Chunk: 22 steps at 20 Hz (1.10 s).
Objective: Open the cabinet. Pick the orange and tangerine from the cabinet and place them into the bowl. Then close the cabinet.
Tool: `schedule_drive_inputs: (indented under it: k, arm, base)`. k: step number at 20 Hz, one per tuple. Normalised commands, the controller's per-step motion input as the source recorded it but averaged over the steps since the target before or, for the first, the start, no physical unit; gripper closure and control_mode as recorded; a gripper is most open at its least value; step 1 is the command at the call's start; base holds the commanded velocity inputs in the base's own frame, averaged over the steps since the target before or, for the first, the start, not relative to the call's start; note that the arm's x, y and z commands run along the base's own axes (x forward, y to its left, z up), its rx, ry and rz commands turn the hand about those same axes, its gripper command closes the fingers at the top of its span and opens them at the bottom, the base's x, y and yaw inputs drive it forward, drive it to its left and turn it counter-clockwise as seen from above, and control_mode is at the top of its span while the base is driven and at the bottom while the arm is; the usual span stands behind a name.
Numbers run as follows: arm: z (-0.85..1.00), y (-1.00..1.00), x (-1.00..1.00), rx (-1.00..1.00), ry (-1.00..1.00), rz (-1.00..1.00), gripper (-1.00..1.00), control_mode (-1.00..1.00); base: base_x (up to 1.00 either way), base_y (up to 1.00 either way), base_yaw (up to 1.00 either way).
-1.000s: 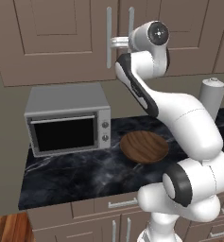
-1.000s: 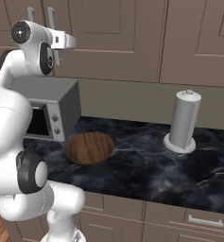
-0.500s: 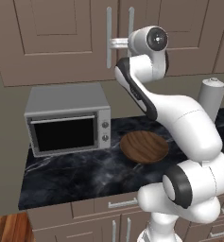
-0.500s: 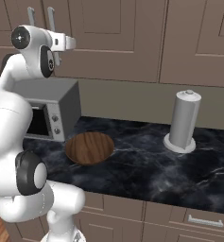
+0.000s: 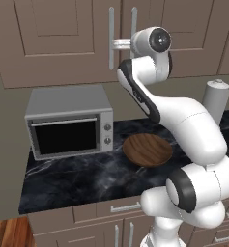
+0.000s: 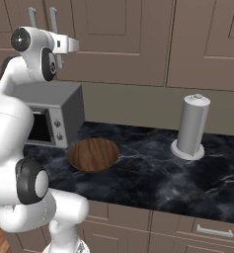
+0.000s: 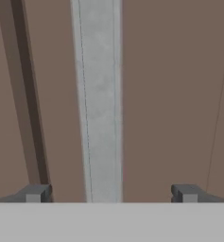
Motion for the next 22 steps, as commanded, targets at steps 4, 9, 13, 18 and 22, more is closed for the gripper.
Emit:
schedule_drive_inputs:
  k: [4, 9, 13, 18, 22]
  arm:
    - [-0.04, 0.00, 0.08, 0.00, 0.02, 0.00, 1.00, -1.00]
    - [0.00, 0.00, 0.00, 0.00, 0.02, 0.00, 1.00, -1.00]
    - [-0.09, 0.00, 0.00, 0.00, 0.01, 0.00, 1.00, -1.00]
    - [-0.05, 0.00, 0.00, 0.00, 0.00, 0.00, 1.00, -1.00]
    - [-0.04, 0.00, 0.00, 0.00, 0.00, 0.00, 1.00, -1.00]
  base:
    - [0.00, 0.00, 0.00]
    - [0.00, 0.00, 0.00]
    - [0.00, 0.00, 0.00]
    - [0.00, 0.00, 0.00]
    - [0.00, 0.00, 0.00]
